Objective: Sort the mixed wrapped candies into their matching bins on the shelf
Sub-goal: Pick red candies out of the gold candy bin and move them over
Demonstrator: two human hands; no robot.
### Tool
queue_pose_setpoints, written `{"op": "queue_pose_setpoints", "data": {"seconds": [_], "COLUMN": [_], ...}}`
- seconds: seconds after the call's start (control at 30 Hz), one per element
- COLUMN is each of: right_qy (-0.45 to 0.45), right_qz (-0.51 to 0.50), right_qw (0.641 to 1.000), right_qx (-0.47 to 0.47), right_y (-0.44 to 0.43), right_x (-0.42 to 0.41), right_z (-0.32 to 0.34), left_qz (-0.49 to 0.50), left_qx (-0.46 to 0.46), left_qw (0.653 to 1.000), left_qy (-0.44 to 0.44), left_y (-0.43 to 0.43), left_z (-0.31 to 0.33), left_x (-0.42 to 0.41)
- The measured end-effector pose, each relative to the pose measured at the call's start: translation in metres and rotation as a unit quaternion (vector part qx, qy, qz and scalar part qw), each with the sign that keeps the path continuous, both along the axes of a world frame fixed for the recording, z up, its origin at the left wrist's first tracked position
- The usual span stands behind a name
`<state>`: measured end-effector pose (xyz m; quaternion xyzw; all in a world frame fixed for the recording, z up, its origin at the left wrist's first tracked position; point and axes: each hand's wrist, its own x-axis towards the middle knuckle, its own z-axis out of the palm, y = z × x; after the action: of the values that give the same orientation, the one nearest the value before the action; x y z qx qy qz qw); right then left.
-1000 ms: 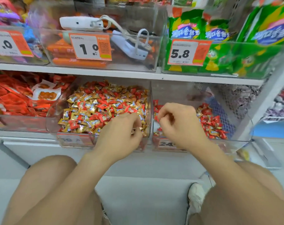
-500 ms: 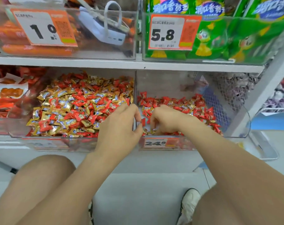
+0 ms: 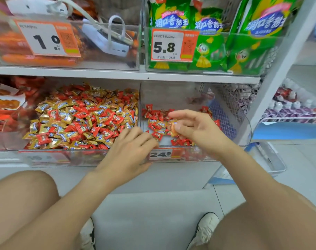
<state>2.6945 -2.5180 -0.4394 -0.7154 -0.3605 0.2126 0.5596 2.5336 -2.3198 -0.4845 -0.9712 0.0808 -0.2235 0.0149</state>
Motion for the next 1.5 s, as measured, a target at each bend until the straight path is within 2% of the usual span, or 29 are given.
{"op": "queue_pose_setpoints", "data": {"seconds": [0.17,0.33,0.4,0.5,0.6,0.7,0.9,1.13,1.27,1.4,1.5], "right_qy": [0.052,0.027,-0.013,-0.104,-0.110,-0.110,-0.049,0.061,0.088,0.033,-0.136], "right_qz": [-0.076,-0.121,-0.115,-0.099,-0.147,-0.183,-0.232,-0.247,-0.251,-0.234,-0.274], "right_qw": [0.995,0.992,0.993,0.984,0.971,0.966,0.967,0.965,0.962,0.971,0.952], "right_qx": [0.032,0.034,-0.002,-0.106,-0.154,-0.149,-0.098,-0.061,-0.059,-0.034,-0.003], "right_y": [-0.029,-0.045,-0.047,-0.047,-0.043,-0.038,-0.032,-0.034,-0.033,-0.031,-0.030], "right_x": [-0.028,-0.045,-0.050,-0.052,-0.050,-0.049,-0.056,-0.063,-0.064,-0.066,-0.053], "right_z": [-0.004,-0.013,-0.021,-0.038,-0.045,-0.048,-0.062,-0.060,-0.057,-0.045,-0.035], "left_qz": [0.035,0.074,0.078,0.087,0.099,0.095,0.053,0.053,0.051,0.059,0.082], "left_qx": [0.049,0.081,0.089,0.109,0.124,0.124,0.119,0.091,0.083,0.094,0.092], "left_qw": [0.998,0.990,0.988,0.982,0.977,0.974,0.971,0.979,0.981,0.977,0.978], "left_qy": [-0.037,-0.084,-0.099,-0.126,-0.145,-0.164,-0.199,-0.173,-0.168,-0.185,-0.170], "left_y": [-0.010,-0.017,-0.017,-0.018,-0.020,-0.020,-0.013,-0.011,-0.011,-0.013,-0.017], "left_z": [-0.020,-0.033,-0.032,-0.033,-0.037,-0.037,-0.040,-0.042,-0.042,-0.044,-0.039], "left_x": [0.003,0.008,0.009,0.010,0.012,0.015,0.009,0.000,-0.001,0.002,0.005]}}
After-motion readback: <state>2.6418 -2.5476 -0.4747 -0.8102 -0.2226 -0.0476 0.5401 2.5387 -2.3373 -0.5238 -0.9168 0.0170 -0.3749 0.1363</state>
